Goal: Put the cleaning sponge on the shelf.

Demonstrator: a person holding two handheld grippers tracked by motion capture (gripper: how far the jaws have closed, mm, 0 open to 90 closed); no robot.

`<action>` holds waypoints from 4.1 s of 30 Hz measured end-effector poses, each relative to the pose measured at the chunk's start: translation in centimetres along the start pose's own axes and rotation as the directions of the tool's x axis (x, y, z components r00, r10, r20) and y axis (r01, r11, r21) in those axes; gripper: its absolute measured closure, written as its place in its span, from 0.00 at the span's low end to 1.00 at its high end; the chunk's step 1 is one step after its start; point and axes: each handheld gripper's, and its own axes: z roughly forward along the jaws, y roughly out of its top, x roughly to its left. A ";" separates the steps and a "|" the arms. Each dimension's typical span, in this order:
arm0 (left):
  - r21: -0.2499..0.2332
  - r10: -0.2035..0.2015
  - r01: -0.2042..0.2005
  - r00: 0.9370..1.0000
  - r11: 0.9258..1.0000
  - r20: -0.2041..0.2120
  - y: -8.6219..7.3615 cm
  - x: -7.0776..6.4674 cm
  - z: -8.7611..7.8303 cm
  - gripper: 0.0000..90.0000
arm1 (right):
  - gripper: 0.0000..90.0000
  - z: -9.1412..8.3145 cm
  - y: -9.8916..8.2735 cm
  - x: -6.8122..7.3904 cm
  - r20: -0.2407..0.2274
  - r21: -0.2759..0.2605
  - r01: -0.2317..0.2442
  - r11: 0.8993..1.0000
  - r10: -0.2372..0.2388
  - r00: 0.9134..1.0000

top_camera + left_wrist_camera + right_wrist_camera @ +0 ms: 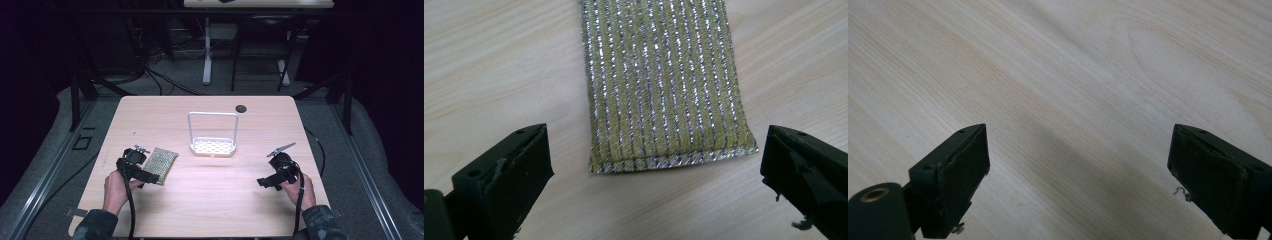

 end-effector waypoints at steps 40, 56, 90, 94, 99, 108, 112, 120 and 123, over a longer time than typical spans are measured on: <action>0.074 -0.005 0.002 0.999 0.997 0.035 2.3 -0.8 3.6 0.10 | 0.10 -0.1 -0.1 0.0 -0.017 -0.011 -0.011 1.000 0.010 1.000; 0.003 -0.005 0.005 0.999 1.000 0.042 2.4 -0.7 1.6 0.12 | 0.11 -0.2 -0.1 -0.1 -0.010 -0.018 -0.003 1.000 0.003 1.000; -0.064 0.091 -0.085 0.991 0.994 0.095 2.7 -3.5 0.4 0.12 | 0.11 -0.2 -0.2 -0.1 -0.007 -0.013 0.002 1.000 -0.002 1.000; -0.065 0.103 -0.096 0.990 0.993 0.100 2.8 -3.8 0.4 0.12 | 0.11 -0.2 -0.1 -0.1 -0.009 -0.012 -0.001 1.000 0.001 1.000; -0.070 0.112 -0.105 0.988 0.992 0.104 2.9 -4.3 0.5 0.12 | 0.11 -0.2 -0.1 -0.1 -0.009 -0.012 -0.001 1.000 0.001 1.000; -0.075 0.133 -0.124 0.984 0.989 0.118 3.1 -5.0 0.6 0.12 | 0.11 -0.2 -0.1 -0.1 -0.008 -0.013 -0.001 1.000 0.001 1.000; -0.076 0.141 -0.132 0.982 0.988 0.126 3.2 -5.3 0.7 0.12 | 0.11 -0.2 -0.1 -0.1 -0.008 -0.012 -0.002 1.000 0.002 1.000; -0.079 0.158 -0.148 0.978 0.986 0.138 3.5 -5.9 0.8 0.12 | 0.11 -0.2 -0.1 -0.1 -0.008 -0.012 -0.002 1.000 0.002 1.000; -0.081 0.162 -0.152 0.977 0.985 0.139 3.6 -6.2 0.9 0.12 | 0.11 -0.2 -0.1 -0.1 -0.007 -0.012 -0.002 1.000 0.002 1.000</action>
